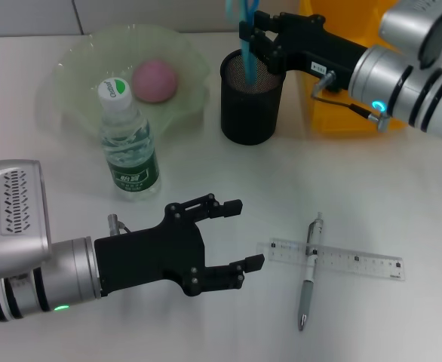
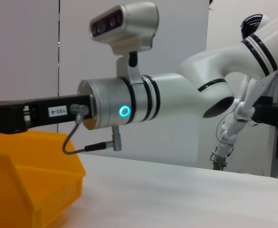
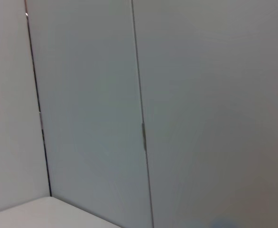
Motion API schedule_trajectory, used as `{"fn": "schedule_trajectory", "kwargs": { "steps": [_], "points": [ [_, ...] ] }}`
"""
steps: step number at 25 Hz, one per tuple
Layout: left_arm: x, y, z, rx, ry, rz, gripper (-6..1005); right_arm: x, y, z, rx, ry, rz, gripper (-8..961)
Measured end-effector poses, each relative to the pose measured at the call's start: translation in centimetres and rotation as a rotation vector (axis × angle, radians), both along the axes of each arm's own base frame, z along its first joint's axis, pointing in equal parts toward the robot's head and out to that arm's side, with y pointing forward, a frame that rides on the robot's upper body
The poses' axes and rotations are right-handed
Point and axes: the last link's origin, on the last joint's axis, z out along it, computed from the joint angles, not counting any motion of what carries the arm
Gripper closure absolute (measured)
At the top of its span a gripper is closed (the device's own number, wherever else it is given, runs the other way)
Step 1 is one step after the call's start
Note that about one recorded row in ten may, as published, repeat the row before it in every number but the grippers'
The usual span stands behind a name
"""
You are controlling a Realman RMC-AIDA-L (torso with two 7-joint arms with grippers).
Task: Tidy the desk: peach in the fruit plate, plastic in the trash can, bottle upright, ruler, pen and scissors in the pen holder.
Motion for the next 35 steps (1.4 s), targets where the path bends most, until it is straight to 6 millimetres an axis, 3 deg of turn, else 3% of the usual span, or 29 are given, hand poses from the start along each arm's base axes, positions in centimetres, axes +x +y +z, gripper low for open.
{"fn": "schedule_trajectory", "kwargs": {
  "steps": [8, 12, 17, 20, 22, 25, 33, 35],
  "points": [
    [0.0, 0.0, 0.0, 0.001, -0.001, -0.001, 192, 0.2, -1.0, 0.9, 0.011, 0.057, 0.038, 687],
    [-0.2, -0.1, 0.1, 0.004, -0.001, -0.001, 192, -0.5, -2.8, 4.7, -0.004, 0.229, 0.087, 634],
    [-0.4, -0.3, 0.1, 0.013, 0.005, 0.001, 192, -1.2, -4.4, 7.7, -0.068, 0.237, 0.088, 505],
    [-0.7, -1.0, 0.2, 0.011, -0.006, 0.003, 192, -2.3, -5.9, 9.6, -0.238, 0.074, 0.02, 427],
    [-0.7, -1.0, 0.2, 0.011, -0.006, 0.003, 192, -2.4, -6.1, 9.8, -0.278, 0.018, -0.009, 337],
    [-1.2, -1.8, 0.4, 0.004, -0.017, 0.017, 192, -2.7, -6.2, 9.9, -0.451, -0.275, -0.116, 203],
    [-1.7, -2.3, 0.5, -0.001, -0.017, 0.037, 192, -3.1, -7.4, 9.1, -0.694, -0.651, -0.097, 186],
    [-1.8, -2.3, 0.6, -0.003, -0.017, 0.041, 192, -3.8, -8.1, 7.8, -0.761, -0.767, -0.051, 182]
  ]
}}
